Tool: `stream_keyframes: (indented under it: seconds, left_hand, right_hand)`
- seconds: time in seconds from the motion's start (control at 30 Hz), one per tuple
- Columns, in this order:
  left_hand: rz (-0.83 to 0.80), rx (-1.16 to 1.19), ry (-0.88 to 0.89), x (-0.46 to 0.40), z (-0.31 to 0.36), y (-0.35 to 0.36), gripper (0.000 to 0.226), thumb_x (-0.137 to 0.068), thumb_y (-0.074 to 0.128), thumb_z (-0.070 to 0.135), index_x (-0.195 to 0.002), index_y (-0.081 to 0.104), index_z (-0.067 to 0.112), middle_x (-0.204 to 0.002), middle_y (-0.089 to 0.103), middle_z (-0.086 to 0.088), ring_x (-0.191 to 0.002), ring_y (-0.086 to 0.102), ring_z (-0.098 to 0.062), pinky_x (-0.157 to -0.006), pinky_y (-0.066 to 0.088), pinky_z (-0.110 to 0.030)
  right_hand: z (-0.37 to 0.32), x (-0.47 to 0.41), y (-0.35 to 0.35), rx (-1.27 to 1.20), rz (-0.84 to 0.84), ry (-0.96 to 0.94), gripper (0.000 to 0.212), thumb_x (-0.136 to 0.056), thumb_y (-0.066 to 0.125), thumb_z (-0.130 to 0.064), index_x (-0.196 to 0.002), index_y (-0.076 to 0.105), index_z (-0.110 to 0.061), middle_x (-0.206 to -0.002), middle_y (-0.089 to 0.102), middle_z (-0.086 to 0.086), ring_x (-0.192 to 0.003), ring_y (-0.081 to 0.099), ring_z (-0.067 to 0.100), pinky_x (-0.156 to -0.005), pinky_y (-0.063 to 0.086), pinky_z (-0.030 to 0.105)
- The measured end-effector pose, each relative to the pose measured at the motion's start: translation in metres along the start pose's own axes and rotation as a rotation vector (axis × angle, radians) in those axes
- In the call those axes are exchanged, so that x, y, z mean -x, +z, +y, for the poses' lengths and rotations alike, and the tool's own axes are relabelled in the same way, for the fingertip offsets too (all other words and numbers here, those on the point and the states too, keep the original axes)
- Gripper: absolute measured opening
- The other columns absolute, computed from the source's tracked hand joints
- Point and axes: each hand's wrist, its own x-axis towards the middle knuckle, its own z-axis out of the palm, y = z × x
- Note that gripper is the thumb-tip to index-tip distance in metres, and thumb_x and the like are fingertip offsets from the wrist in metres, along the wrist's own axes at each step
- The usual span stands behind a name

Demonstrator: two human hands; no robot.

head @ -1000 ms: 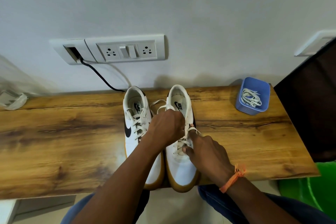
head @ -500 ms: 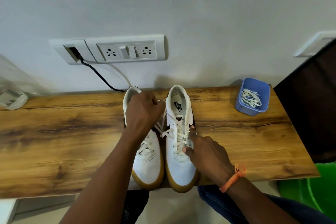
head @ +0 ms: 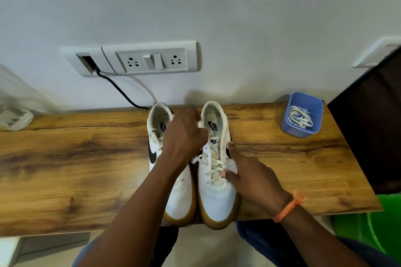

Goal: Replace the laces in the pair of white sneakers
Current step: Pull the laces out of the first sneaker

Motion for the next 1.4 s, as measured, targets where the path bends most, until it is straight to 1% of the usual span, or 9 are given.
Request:
stream_keyframes:
  seconds: [0.13, 0.23, 0.37, 0.5, 0.8, 1.03, 1.13, 1.27, 1.4]
  left_hand:
    - [-0.259, -0.184, 0.274, 0.010, 0.007, 0.012, 0.021, -0.081, 0.065, 0.020, -0.100, 0.075, 0.022, -0.102, 0.068, -0.003, -0.090, 0.066, -0.023, -0.070, 0.053, -0.031]
    - [-0.292, -0.270, 0.321, 0.016, 0.007, 0.023, 0.024, -0.084, 0.065, 0.020, -0.106, 0.075, 0.016, -0.110, 0.056, -0.009, -0.092, 0.064, -0.030, -0.075, 0.057, -0.039]
    - [-0.220, -0.361, 0.323, 0.018, 0.009, 0.031, 0.024, -0.089, 0.060, 0.021, -0.108, 0.072, 0.013, -0.114, 0.050, -0.010, -0.095, 0.059, -0.031, -0.075, 0.055, -0.042]
    - [-0.276, -0.465, 0.360, 0.021, 0.009, 0.034, 0.027, -0.092, 0.060, 0.026, -0.117, 0.063, 0.016, -0.126, 0.040, -0.009, -0.109, 0.048, -0.032, -0.086, 0.049, -0.047]
    - [-0.330, -0.238, 0.301, 0.013, 0.005, 0.021, 0.016, -0.092, 0.063, 0.015, -0.103, 0.074, 0.014, -0.124, 0.040, -0.008, -0.110, 0.048, -0.032, -0.096, 0.045, -0.041]
    - [-0.237, 0.119, 0.040, -0.002, -0.004, -0.010, 0.006, -0.080, 0.076, 0.003, -0.080, 0.079, 0.008, -0.078, 0.072, -0.001, -0.066, 0.065, -0.010, -0.053, 0.045, -0.008]
    - [-0.127, 0.015, -0.003, -0.004, -0.018, -0.022, 0.009, -0.083, 0.070, 0.007, -0.078, 0.077, 0.012, -0.070, 0.070, -0.001, -0.062, 0.065, -0.014, -0.053, 0.052, -0.023]
    - [-0.215, -0.333, -0.007, 0.002, -0.029, -0.014, 0.011, -0.084, 0.062, 0.012, -0.086, 0.073, 0.015, -0.086, 0.068, -0.005, -0.085, 0.065, -0.026, -0.076, 0.055, -0.043]
    - [-0.359, -0.219, -0.050, 0.000, -0.026, -0.004, 0.009, -0.073, 0.074, 0.012, -0.082, 0.074, 0.014, -0.082, 0.070, -0.002, -0.083, 0.066, -0.021, -0.073, 0.058, -0.039]
  right_hand:
    - [0.011, -0.013, -0.011, 0.012, 0.170, -0.121, 0.056, -0.094, 0.050, -0.013, -0.144, 0.039, -0.037, -0.097, 0.069, -0.004, -0.078, 0.064, 0.016, -0.060, 0.053, 0.035]
    - [0.005, -0.015, -0.010, 0.014, 0.199, -0.174, 0.052, -0.095, 0.052, -0.010, -0.142, 0.047, -0.032, -0.099, 0.071, -0.002, -0.084, 0.066, 0.018, -0.063, 0.053, 0.032]
    - [0.002, -0.016, -0.010, -0.003, 0.226, -0.168, 0.061, -0.095, 0.055, -0.007, -0.148, 0.038, -0.031, -0.103, 0.070, 0.001, -0.087, 0.066, 0.020, -0.064, 0.047, 0.027]
    - [0.006, -0.019, -0.008, 0.098, 0.168, -0.299, 0.069, -0.093, 0.059, -0.013, -0.149, 0.030, -0.040, -0.101, 0.065, 0.000, -0.084, 0.063, 0.021, -0.065, 0.056, 0.038]
    - [0.008, -0.024, -0.011, 0.050, 0.223, -0.305, 0.048, -0.091, 0.062, -0.009, -0.134, 0.052, -0.027, -0.106, 0.070, 0.004, -0.090, 0.068, 0.022, -0.072, 0.058, 0.038]
    - [0.015, -0.029, -0.008, -0.136, 0.206, -0.290, 0.046, -0.089, 0.062, -0.002, -0.127, 0.056, -0.027, -0.104, 0.072, -0.002, -0.088, 0.068, 0.009, -0.072, 0.055, 0.023]
    - [0.014, -0.029, -0.006, -0.153, 0.242, -0.273, 0.036, -0.092, 0.061, -0.015, -0.126, 0.058, -0.027, -0.106, 0.068, -0.004, -0.089, 0.065, 0.011, -0.072, 0.056, 0.029]
    - [0.008, -0.029, 0.004, -0.029, 0.351, -0.270, 0.026, -0.088, 0.066, -0.031, -0.113, 0.070, -0.027, -0.113, 0.040, -0.001, -0.092, 0.050, 0.016, -0.067, 0.051, 0.028]
    - [0.002, -0.024, 0.017, -0.006, 0.289, -0.271, 0.009, -0.085, 0.069, -0.031, -0.092, 0.074, -0.028, -0.115, 0.038, -0.001, -0.102, 0.041, 0.020, -0.078, 0.051, 0.035]
